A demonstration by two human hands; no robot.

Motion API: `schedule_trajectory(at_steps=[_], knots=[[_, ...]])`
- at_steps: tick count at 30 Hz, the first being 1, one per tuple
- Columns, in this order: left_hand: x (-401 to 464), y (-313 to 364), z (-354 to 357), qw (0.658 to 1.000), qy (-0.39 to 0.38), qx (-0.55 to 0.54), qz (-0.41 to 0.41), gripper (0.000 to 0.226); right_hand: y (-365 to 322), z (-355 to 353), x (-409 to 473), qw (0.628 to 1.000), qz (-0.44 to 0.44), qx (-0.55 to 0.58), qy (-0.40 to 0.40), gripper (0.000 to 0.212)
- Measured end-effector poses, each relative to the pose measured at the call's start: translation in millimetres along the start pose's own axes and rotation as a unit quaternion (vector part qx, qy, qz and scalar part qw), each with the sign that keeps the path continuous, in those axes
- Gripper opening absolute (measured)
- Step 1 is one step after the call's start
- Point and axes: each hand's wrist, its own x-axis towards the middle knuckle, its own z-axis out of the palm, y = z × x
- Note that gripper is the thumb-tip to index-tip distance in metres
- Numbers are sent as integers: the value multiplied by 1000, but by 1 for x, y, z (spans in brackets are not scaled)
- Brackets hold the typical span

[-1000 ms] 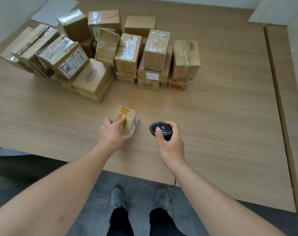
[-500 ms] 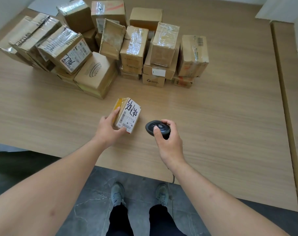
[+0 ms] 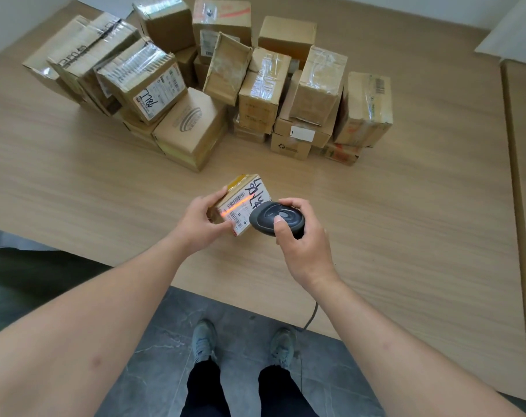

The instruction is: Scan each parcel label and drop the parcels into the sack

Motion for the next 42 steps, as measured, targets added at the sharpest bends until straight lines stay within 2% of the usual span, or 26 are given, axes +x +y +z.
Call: schedule_trajectory(at_steps=[12, 16, 21, 25, 29, 36, 42], knots=[[-5, 12, -7, 998, 3, 64, 9, 82, -15, -5, -2, 1000, 7, -7, 16, 30], [-13, 22, -7, 1000, -6, 27, 6, 75, -16, -2, -5, 999, 19, 21, 31, 30], [-30, 34, -17, 999, 9, -16, 40, 74, -32, 9, -8, 998, 19, 50, 34, 30], [-63, 55, -35, 996, 36, -42, 67, 71, -52, 24, -11, 997, 3, 72, 27, 37], [-99, 57, -58, 993, 78, -38, 76, 70, -72, 40, -19, 997, -19, 70, -4, 30], [-164, 34, -107, 986, 147, -49, 62, 69, -114, 82, -55, 993, -69, 61, -77, 28], [-228, -11, -157, 975, 218, -23, 41, 66, -143, 146, -104, 987, -90, 58, -123, 25]])
